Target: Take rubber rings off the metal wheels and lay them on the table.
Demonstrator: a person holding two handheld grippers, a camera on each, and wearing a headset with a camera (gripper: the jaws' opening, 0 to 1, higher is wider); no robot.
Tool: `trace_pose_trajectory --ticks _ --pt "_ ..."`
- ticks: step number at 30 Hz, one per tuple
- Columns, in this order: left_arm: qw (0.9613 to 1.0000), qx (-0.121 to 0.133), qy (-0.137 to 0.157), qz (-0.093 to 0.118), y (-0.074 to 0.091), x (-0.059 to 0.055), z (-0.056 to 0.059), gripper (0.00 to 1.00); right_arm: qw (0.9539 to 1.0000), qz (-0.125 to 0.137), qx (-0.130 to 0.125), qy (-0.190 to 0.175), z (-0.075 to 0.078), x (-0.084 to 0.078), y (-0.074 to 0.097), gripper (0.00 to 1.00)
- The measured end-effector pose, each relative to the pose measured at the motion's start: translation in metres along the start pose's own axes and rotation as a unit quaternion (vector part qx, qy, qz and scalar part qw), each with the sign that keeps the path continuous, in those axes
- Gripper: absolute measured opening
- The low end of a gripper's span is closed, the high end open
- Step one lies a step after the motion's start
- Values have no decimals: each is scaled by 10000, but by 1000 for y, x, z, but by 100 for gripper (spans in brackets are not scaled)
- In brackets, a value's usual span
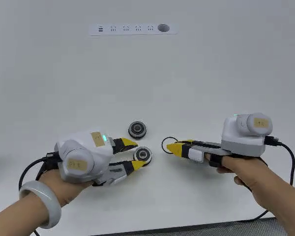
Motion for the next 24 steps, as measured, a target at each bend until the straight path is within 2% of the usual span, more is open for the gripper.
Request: trace_pose_trajectory --ticks 12,24 --pt "9998 -65 -74 -158 -9 0 0 16 10000 -4 3 -41 -3 -1 0 20" --pt "9997 -99 -103 -221 -11 -1 -1 14 9999 -18 36 -126 -7 -4 -1 20"
Point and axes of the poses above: the centre of the closed fingertips' face, and the gripper's own axes: y roughly backward along the fingers, z roughly to its right, x roughly out of its top, the point moved 9 cm from there along y, roughly backward along the fingers, and after that the axes turned 15 degrees about z, right-handed, at the moved point
